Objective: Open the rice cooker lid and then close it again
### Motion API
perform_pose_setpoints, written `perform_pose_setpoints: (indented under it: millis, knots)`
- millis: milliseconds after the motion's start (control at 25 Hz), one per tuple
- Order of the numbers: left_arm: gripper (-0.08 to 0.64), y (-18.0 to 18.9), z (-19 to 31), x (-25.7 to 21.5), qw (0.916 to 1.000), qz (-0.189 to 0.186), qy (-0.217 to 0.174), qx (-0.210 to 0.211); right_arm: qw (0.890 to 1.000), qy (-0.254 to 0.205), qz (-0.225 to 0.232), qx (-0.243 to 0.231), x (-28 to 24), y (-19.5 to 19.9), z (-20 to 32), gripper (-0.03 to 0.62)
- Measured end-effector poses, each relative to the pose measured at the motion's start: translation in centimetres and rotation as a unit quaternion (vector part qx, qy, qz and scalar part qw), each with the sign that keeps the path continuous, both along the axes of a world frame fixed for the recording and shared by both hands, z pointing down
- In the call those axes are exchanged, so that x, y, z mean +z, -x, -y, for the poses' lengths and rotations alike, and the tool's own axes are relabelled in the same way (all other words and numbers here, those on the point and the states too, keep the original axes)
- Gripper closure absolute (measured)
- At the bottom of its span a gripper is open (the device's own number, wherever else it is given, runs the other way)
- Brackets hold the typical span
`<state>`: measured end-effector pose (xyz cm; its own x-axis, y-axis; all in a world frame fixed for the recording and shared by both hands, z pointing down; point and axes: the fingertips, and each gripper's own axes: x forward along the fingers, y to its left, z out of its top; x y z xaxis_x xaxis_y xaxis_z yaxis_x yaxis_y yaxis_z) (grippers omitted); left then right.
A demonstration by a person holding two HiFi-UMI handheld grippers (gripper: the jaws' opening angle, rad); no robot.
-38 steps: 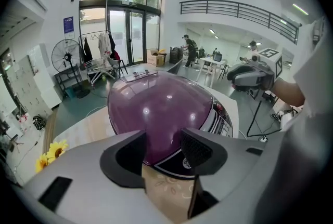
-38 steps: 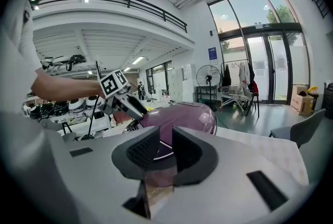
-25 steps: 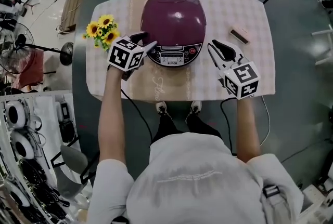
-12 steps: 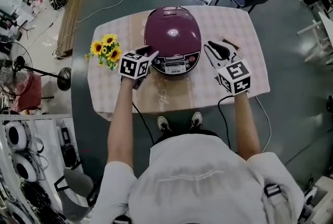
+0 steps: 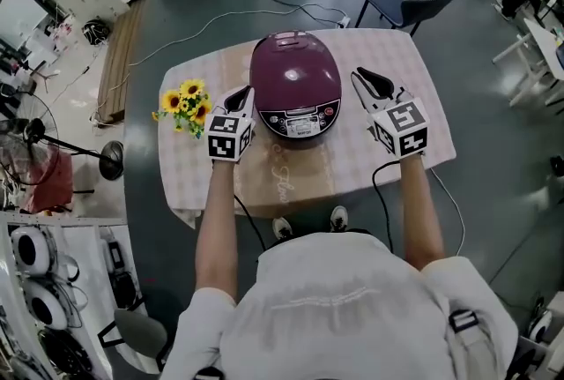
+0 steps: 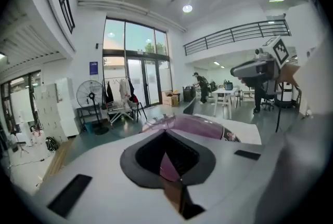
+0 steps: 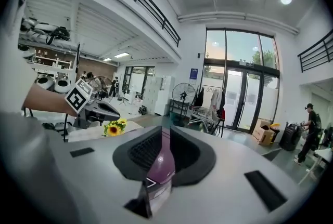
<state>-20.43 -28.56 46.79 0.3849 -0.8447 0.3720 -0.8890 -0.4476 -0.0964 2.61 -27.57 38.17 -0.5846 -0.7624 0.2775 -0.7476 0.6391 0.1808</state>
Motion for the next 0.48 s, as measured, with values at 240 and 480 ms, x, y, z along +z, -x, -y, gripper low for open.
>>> perform_pose_setpoints:
  millis: [240,480]
  knots:
    - [0.545,1.5,-1.7,-5.7,0.9969,-0.023,-0.073,-0.021,0.999,-0.036,0.014,-0.002,-2.7,1.0,0.0,0.543]
    - [0.545,1.4,-3.3,-9.9,0.9924,-0.01,-0.122,-0.014,0.998,-0.063,0.013,-0.014,-4.8,2.3,-0.2,0.561]
